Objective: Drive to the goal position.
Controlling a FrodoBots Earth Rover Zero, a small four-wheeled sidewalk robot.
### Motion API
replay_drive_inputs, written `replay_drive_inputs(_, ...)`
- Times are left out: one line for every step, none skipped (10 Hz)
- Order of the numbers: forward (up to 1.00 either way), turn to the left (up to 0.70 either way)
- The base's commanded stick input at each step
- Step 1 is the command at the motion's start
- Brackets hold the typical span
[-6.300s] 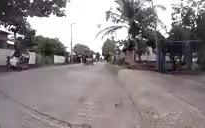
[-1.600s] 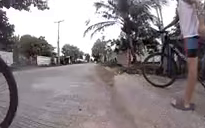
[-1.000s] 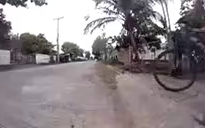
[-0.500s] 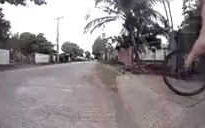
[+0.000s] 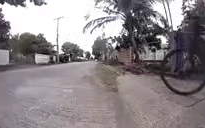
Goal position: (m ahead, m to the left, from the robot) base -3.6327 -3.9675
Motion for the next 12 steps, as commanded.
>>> replay_drive_inputs(0.00, 0.00)
replay_drive_inputs(0.00, 0.00)
replay_drive_inputs(0.00, 0.00)
replay_drive_inputs(0.00, 0.00)
replay_drive_inputs(0.00, 0.00)
replay_drive_inputs(0.00, 0.00)
replay_drive_inputs(0.00, 0.00)
replay_drive_inputs(0.17, 0.00)
replay_drive_inputs(0.70, 0.00)
replay_drive_inputs(0.70, 0.00)
replay_drive_inputs(0.70, 0.05)
replay_drive_inputs(0.70, 0.27)
